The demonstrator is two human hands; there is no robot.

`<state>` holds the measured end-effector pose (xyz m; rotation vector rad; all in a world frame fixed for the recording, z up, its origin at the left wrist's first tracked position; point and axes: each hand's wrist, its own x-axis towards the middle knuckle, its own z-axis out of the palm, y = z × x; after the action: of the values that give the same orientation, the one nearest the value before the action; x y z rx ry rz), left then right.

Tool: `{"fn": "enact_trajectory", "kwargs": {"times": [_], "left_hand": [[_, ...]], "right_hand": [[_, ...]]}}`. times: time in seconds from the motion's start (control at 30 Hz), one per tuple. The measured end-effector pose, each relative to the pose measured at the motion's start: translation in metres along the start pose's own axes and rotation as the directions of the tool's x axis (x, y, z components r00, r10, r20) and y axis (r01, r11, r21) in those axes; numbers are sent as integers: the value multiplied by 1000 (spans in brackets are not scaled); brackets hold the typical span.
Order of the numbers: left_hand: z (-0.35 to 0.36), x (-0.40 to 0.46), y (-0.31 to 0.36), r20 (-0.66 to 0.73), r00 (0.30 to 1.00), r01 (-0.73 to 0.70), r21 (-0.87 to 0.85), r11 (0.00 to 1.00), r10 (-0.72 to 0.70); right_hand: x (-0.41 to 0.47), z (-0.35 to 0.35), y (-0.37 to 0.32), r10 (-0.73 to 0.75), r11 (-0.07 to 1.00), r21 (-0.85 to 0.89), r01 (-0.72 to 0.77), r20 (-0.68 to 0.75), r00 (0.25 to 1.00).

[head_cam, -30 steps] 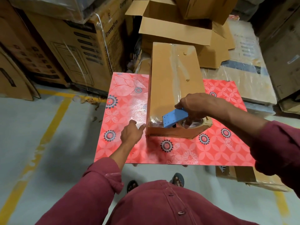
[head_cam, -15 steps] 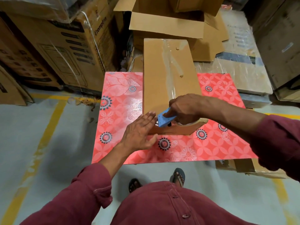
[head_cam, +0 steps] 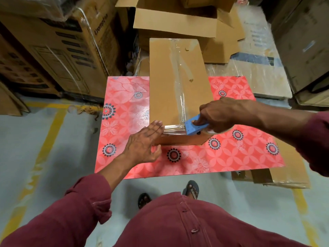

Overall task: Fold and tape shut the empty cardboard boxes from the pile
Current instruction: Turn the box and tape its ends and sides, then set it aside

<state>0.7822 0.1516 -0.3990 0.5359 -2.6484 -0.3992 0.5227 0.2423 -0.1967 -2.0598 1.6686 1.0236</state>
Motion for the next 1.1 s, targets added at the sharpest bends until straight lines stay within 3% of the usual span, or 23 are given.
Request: {"fn": "enact_trajectory", "kwargs": {"times": [0.17, 0.63, 0.73, 0.83, 0.9, 1.0, 1.1], "left_hand": [[1, -1, 1, -4, 1000, 9, -10, 1000, -9], [2, 2, 9, 20, 998, 56, 28, 998, -56], [-1, 6, 18, 24, 994, 100, 79, 992, -102], [-1, 24, 39, 25, 984, 167, 236, 957, -178], [4, 36, 60, 25, 990, 124, 290, 949, -137], [25, 60, 97, 72, 997, -28, 234, 972, 11], [54, 82, 129, 192, 980, 8, 225, 974, -52]], "right_hand": [[-30, 26, 28, 92, 994, 58, -96, 73, 993], [-45, 97, 97, 122, 954, 275, -120, 12, 993], [-41, 107, 105, 110, 936, 339, -97, -19, 994], [-40, 119, 108, 70, 951, 306, -44, -75, 995], [-39, 124, 109, 49, 945, 326, -9, -115, 992], [-36, 127, 113, 30, 945, 326, 20, -149, 988], [-35, 128, 116, 8, 951, 306, 42, -160, 987]]}}
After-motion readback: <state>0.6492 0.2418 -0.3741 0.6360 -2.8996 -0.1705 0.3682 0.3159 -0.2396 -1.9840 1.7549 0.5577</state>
